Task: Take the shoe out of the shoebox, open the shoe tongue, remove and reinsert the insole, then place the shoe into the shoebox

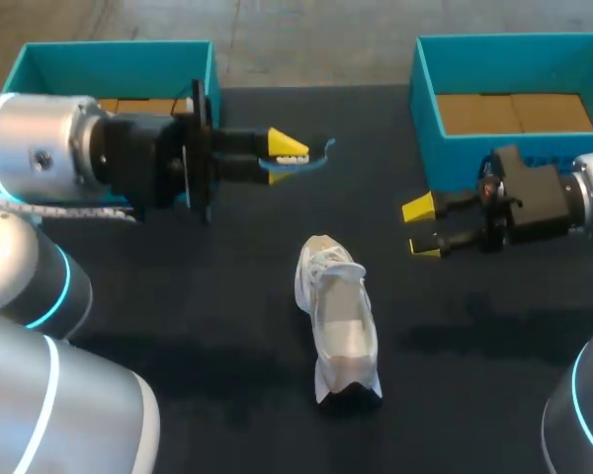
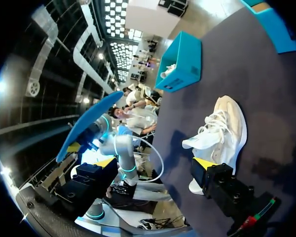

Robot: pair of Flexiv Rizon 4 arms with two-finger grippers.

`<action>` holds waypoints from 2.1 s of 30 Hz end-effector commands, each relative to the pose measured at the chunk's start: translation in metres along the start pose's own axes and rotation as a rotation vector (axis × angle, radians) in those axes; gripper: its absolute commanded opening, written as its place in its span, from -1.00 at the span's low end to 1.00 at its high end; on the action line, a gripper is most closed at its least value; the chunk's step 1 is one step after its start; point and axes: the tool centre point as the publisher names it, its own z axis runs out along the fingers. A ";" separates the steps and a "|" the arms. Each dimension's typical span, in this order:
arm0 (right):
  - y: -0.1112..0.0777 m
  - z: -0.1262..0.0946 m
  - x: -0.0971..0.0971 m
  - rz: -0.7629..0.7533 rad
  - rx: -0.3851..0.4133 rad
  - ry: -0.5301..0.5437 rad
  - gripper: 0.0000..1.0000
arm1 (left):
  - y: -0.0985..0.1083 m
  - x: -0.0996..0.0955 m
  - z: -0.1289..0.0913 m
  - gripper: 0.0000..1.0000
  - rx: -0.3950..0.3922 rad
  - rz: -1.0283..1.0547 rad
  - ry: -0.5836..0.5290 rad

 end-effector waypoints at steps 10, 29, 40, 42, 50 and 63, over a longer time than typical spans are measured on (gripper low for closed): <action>-0.001 0.002 0.000 0.000 -0.003 -0.001 1.00 | -0.005 0.037 -0.009 -1.00 -0.025 0.408 -0.042; -0.001 0.002 0.000 0.000 -0.003 -0.001 1.00 | 0.007 0.083 0.007 -1.00 -0.097 0.629 0.073; -0.001 0.002 0.000 0.000 -0.003 -0.001 1.00 | 0.045 0.128 0.005 -1.00 -0.087 0.742 0.061; -0.001 0.002 0.000 0.000 -0.003 -0.001 1.00 | 0.051 0.131 0.006 -1.00 -0.096 0.768 0.062; -0.001 0.002 0.000 0.000 -0.003 -0.001 1.00 | 0.067 0.141 0.010 -1.00 -0.093 0.858 0.077; -0.001 0.002 0.000 0.000 -0.003 -0.001 1.00 | 0.090 0.144 0.015 -1.00 -0.046 0.831 0.070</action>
